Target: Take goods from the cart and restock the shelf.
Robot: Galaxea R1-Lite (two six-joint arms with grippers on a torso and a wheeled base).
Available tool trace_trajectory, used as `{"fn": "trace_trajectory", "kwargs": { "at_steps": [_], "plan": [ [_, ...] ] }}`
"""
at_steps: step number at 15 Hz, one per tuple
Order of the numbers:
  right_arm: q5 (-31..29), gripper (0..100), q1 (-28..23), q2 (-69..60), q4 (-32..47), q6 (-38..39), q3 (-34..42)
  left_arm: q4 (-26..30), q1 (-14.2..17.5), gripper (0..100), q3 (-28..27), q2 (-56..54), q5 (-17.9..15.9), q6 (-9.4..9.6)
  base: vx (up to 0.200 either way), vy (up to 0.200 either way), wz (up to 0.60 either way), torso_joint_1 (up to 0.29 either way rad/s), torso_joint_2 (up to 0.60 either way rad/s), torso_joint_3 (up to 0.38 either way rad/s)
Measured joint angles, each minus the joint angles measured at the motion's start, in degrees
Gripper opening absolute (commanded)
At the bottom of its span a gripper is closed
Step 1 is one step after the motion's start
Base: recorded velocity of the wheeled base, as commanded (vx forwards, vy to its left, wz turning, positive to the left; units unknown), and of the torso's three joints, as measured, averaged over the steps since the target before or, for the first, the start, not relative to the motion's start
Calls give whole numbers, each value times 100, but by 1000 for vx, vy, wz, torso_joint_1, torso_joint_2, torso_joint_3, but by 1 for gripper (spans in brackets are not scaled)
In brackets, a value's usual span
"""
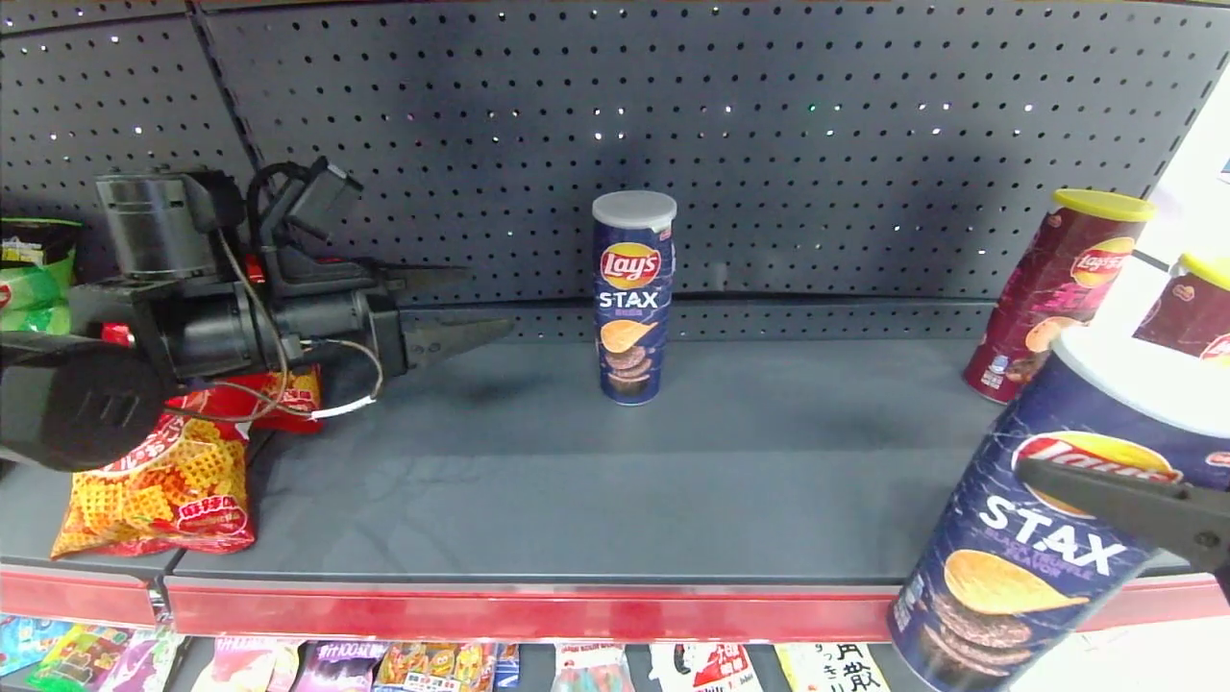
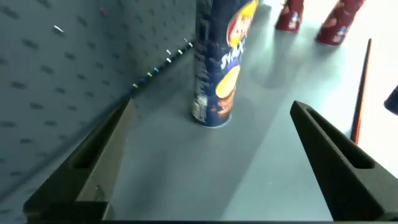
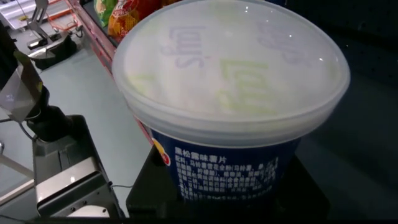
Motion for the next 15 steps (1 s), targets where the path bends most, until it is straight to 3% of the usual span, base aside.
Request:
{"fn": "trace_trajectory", "kwargs": {
  "at_steps": [4,8,15],
  "plan": [
    [-200,0,525,739,-9,-79,-690,-6,-283,100,-513,293,169,0,0,0,0,0,0,0],
    [-208,0,706,1198,-6,-137,-1047,-16,-611,100,-990,494,457,0,0,0,0,0,0,0],
    [-208,0,746,1408,-9,-145,-1158,-162,-694,100,-1252,965,446,12,0,0,0,0,0,0]
  ]
}}
